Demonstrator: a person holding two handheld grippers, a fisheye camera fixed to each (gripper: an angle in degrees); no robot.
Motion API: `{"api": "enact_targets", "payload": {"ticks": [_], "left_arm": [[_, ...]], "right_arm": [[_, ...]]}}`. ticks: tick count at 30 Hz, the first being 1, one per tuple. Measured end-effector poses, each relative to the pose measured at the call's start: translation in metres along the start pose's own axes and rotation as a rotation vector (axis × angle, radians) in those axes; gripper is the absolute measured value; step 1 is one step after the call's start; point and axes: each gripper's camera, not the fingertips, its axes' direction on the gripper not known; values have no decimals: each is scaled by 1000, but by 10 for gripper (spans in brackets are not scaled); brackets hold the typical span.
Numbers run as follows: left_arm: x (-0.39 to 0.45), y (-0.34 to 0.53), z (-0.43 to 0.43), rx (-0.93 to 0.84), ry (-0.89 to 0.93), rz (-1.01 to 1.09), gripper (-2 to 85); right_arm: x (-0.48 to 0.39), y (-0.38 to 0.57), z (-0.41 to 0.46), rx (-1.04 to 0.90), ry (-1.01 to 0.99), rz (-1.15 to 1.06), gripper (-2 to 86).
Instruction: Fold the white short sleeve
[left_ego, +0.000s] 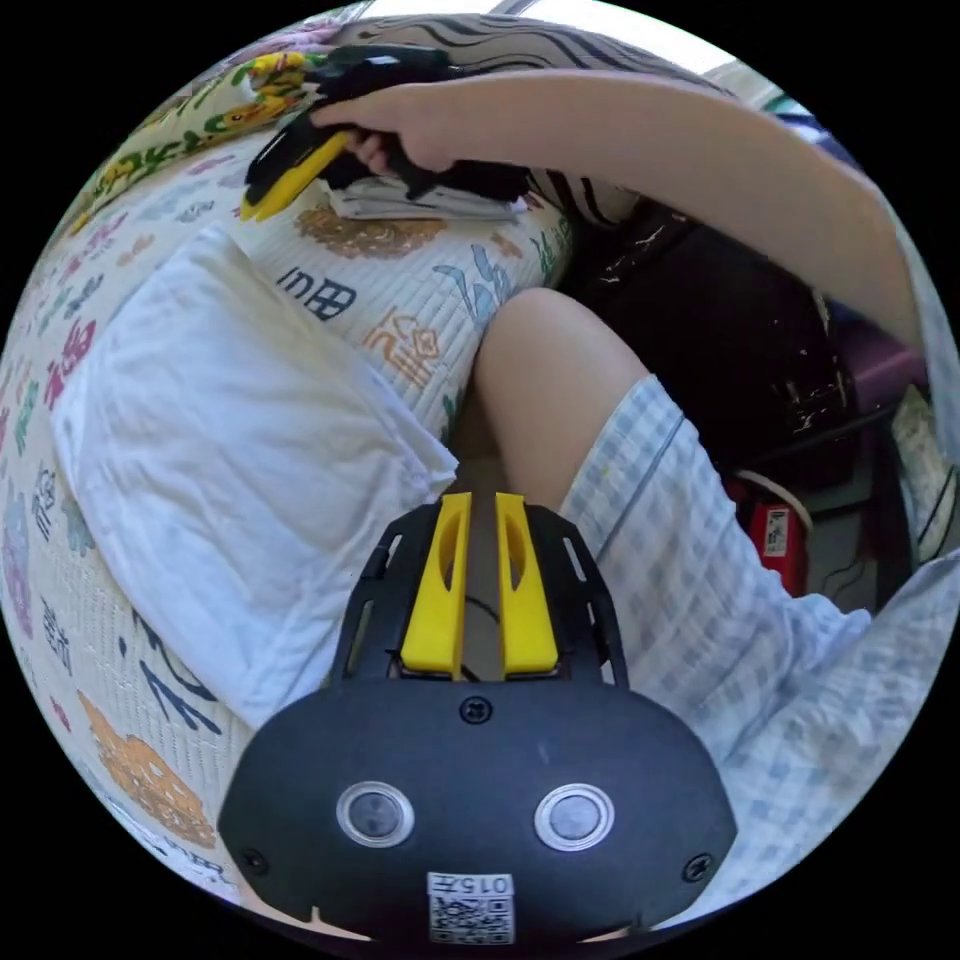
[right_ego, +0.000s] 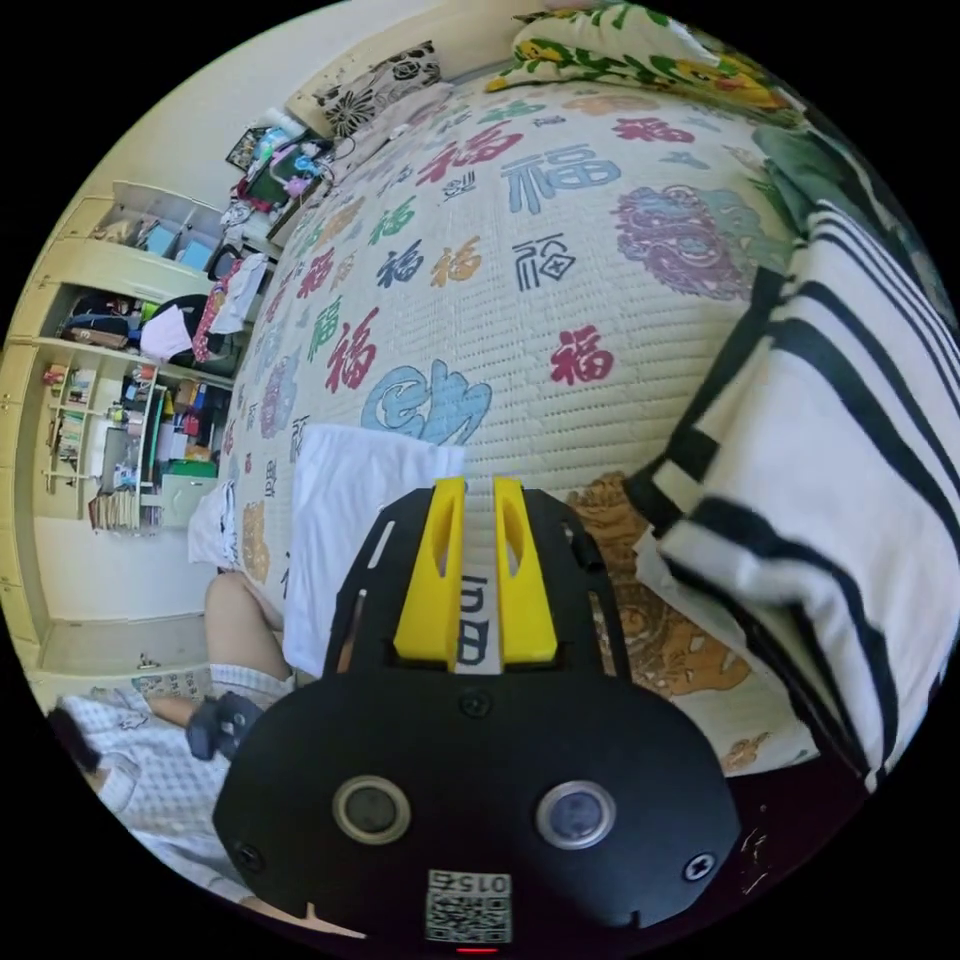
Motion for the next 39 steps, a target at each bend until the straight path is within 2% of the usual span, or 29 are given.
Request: {"api": "enact_targets", "payload": {"ticks": [2, 4, 8, 12, 15, 16, 18, 21, 26, 28, 32, 39], "left_arm": [[-26, 10, -5, 54, 83, -45, 51], [-55, 24, -22, 130, 90, -105, 52], [-159, 73, -56, 277, 27, -329, 29], [-233, 96, -46, 256, 74, -465, 12], [-268, 98, -22, 156, 43, -516, -2], [-278, 97, -13, 97, 17, -522, -4], [-289, 94, -11, 92, 8, -514, -3], [-317, 86, -25, 60, 24, -485, 12], [-410, 84, -105, 332, 69, -527, 88], [-451, 78, -121, 367, 95, -552, 97], [-539, 63, -128, 362, 147, -617, 108], [-617, 55, -128, 381, 200, -630, 110]], "right_arm": [[-2, 23, -30, 59, -27, -58, 47], [-10, 45, -48, 71, -107, -118, 35], [-52, 102, -55, -100, -206, -242, 3], [-85, 143, -26, -281, -144, -315, -4], [-87, 165, 2, -412, -14, -290, -5], [-84, 169, -4, -399, -19, -272, -4], [-79, 169, -23, -390, -42, -269, -2], [-56, 167, -74, -262, -141, -231, 6], [18, 144, -178, 124, -298, -91, 76], [40, 133, -195, 191, -339, -45, 92], [74, 107, -207, 226, -398, 45, 125], [87, 89, -215, 221, -372, 103, 105]]}}
